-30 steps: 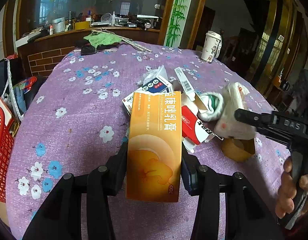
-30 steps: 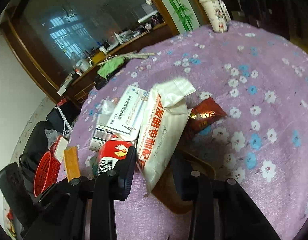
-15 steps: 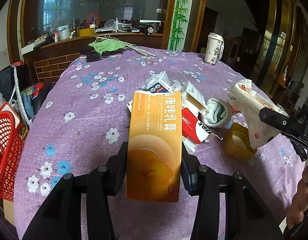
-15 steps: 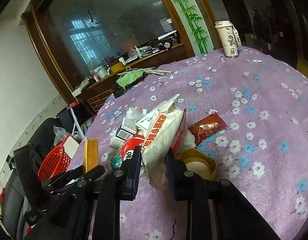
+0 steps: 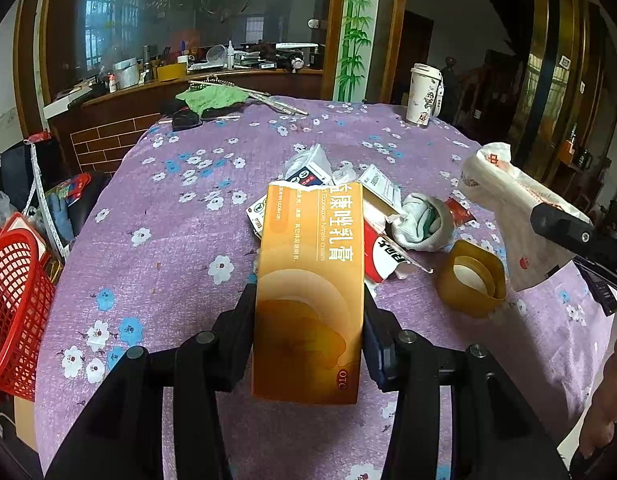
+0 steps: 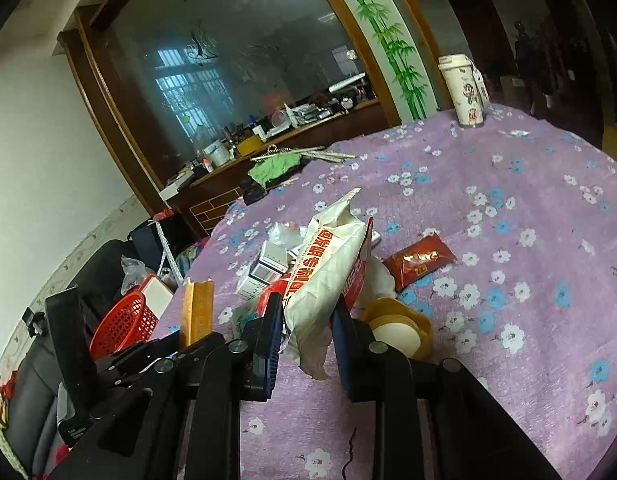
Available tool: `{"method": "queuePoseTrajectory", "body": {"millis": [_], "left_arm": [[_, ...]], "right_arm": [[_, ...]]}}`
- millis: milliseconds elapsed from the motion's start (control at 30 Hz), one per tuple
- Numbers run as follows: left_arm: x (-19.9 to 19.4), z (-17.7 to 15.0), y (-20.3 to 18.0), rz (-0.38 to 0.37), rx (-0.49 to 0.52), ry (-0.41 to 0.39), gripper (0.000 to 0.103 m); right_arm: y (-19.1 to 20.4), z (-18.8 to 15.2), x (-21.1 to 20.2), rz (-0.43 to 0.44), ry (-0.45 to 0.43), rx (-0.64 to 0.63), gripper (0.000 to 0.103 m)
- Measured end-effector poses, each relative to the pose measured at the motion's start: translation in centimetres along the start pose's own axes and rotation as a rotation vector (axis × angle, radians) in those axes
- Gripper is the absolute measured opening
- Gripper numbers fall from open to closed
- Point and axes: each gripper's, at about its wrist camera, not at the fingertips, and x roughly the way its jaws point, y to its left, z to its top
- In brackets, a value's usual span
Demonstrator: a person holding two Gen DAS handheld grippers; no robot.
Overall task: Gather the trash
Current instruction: 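Carry the orange box with the left tool while the right tool carries the bag to the red basket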
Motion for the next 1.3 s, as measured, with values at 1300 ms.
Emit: {"method": "queuePoseTrajectory", "body": {"millis": [1300], "left_arm": [[-5.5, 0.6, 1.8, 0.011, -0.030, -0.100, 0.046]], "right_arm": [[3.8, 0.1, -1.4, 0.048, -0.017, -0.113, 0.026]]}}
